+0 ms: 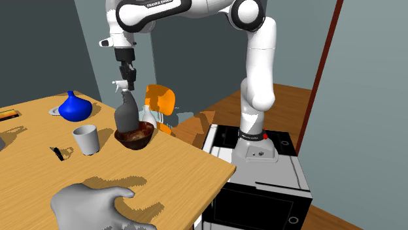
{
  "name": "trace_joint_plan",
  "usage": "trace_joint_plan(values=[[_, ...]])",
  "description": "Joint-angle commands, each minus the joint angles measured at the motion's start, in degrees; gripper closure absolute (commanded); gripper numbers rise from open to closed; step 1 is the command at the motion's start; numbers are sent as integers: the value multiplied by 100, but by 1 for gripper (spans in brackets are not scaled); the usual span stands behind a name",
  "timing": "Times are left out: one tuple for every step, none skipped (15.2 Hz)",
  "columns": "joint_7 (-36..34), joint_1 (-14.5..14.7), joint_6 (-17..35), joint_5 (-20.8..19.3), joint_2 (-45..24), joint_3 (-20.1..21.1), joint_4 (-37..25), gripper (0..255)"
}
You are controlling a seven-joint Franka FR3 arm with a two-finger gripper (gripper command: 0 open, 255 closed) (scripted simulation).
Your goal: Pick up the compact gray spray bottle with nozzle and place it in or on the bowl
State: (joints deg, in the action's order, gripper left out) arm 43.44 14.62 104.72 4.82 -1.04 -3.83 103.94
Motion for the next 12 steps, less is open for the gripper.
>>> trace_joint_plan(values=[[-4, 4, 41, 2, -7, 4, 29, 255], [-4, 4, 41, 2, -7, 4, 29, 255], [-4, 4, 41, 2, -8, 4, 29, 255], [-4, 4, 41, 2, -8, 4, 29, 255], [-4, 4, 41, 2, -8, 4, 29, 255], [-4, 4, 41, 2, -8, 4, 29, 255], [-4, 4, 41, 2, -8, 4, 29, 255], [-4, 4, 41, 2, -8, 4, 28, 0], [-4, 4, 41, 2, -8, 4, 28, 0], [-4, 4, 41, 2, -8, 4, 28, 0], [-4, 4, 41, 2, -8, 4, 28, 0], [-4, 4, 41, 2, -8, 4, 28, 0]])
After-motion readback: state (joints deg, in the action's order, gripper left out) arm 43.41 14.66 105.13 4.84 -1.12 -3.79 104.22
